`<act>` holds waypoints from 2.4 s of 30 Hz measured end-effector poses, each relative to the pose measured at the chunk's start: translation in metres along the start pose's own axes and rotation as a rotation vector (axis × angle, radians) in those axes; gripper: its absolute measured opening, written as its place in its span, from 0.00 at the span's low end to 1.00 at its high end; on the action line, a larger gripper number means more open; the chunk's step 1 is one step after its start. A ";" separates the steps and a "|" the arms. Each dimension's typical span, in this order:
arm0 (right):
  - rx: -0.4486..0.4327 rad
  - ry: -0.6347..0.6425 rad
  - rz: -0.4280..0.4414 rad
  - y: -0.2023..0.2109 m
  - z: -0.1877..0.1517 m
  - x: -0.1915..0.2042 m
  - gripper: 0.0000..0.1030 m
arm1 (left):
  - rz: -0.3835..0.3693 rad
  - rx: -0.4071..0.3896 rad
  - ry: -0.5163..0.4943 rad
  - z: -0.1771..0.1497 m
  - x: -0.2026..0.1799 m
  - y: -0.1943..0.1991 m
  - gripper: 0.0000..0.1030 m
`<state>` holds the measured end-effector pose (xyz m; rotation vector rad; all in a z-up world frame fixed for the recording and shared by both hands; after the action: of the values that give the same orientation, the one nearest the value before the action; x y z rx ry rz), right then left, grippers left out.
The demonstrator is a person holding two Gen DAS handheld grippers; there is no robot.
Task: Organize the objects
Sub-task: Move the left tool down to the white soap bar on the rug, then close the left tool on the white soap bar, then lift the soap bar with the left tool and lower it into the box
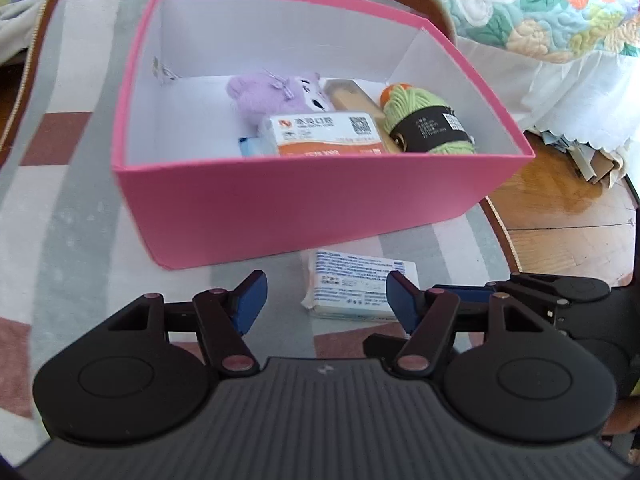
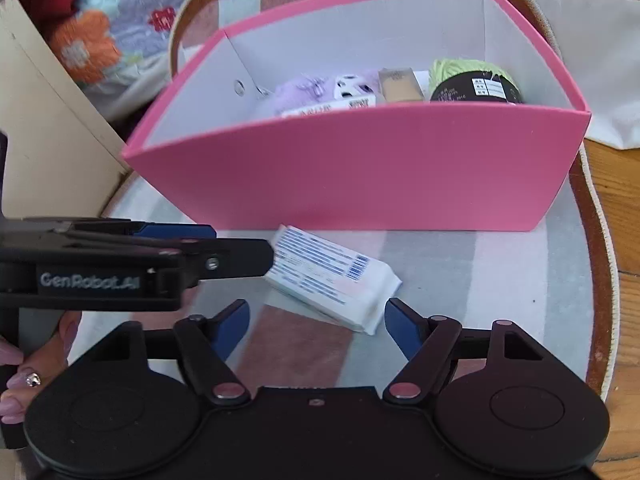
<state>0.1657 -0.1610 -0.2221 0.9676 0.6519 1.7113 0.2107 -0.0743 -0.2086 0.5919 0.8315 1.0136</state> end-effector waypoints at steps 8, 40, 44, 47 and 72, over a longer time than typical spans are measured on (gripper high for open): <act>0.005 -0.011 0.013 -0.008 -0.006 -0.011 0.60 | -0.012 0.032 0.020 -0.008 -0.002 -0.026 0.58; 0.000 0.192 -0.115 -0.007 -0.024 0.027 0.70 | -0.027 0.070 0.042 -0.029 -0.012 0.018 0.35; 0.019 0.160 -0.079 0.003 -0.019 0.034 0.74 | -0.037 0.051 0.024 -0.030 -0.017 0.032 0.35; 0.018 0.137 -0.061 0.012 -0.018 0.035 0.75 | -0.045 0.051 0.023 -0.030 -0.020 0.041 0.35; -0.100 0.100 0.044 0.146 0.024 0.101 0.79 | -0.057 -0.106 -0.052 0.028 -0.053 0.191 0.35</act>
<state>0.0966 -0.1153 -0.0638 0.8358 0.6077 1.8227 0.1252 -0.0434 -0.0301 0.4991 0.7398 0.9797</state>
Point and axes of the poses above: each gripper's, at about its wrist camera, not at the fingertips, and y roughly against the way its jaws point, x to its left, z to its top, the point moved 9 cm from there along -y, roughly the way its jaws point, and after that the axes turned 1 degree about -x, right-handed, at the moved point
